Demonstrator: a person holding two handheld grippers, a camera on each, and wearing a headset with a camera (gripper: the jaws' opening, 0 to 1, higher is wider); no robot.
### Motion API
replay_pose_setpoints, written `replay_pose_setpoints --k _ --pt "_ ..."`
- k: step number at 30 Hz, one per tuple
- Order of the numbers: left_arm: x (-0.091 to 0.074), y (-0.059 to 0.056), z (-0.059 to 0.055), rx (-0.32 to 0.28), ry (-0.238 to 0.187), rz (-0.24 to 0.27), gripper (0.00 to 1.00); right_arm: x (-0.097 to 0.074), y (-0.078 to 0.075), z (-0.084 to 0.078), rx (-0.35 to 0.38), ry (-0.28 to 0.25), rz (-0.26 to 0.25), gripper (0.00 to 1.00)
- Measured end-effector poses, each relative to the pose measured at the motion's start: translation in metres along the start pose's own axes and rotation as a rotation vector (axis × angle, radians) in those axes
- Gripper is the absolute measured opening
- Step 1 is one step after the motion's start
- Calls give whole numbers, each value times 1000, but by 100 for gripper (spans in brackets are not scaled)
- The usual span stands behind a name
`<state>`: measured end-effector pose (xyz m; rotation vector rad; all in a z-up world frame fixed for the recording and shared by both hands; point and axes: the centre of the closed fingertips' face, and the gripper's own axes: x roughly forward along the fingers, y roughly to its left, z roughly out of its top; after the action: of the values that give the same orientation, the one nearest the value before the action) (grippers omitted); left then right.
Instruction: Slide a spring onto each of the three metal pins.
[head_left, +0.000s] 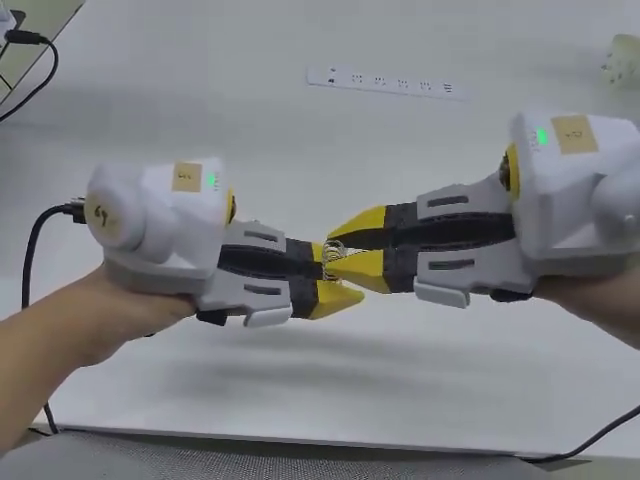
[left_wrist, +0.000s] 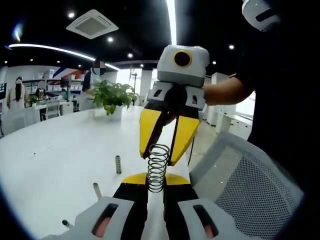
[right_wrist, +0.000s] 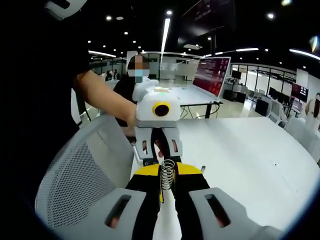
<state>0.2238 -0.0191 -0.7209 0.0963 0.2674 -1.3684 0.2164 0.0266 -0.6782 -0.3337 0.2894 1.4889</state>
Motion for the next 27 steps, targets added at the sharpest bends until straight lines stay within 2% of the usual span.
replay_pose_setpoints --k 5,27 --pt "-1 0 0 -2 0 -1 3 -1 -1 1 48 -35 -7 7" --pt "-4 -2 4 -16 2 13 4 -5 3 5 26 -27 -14 7"
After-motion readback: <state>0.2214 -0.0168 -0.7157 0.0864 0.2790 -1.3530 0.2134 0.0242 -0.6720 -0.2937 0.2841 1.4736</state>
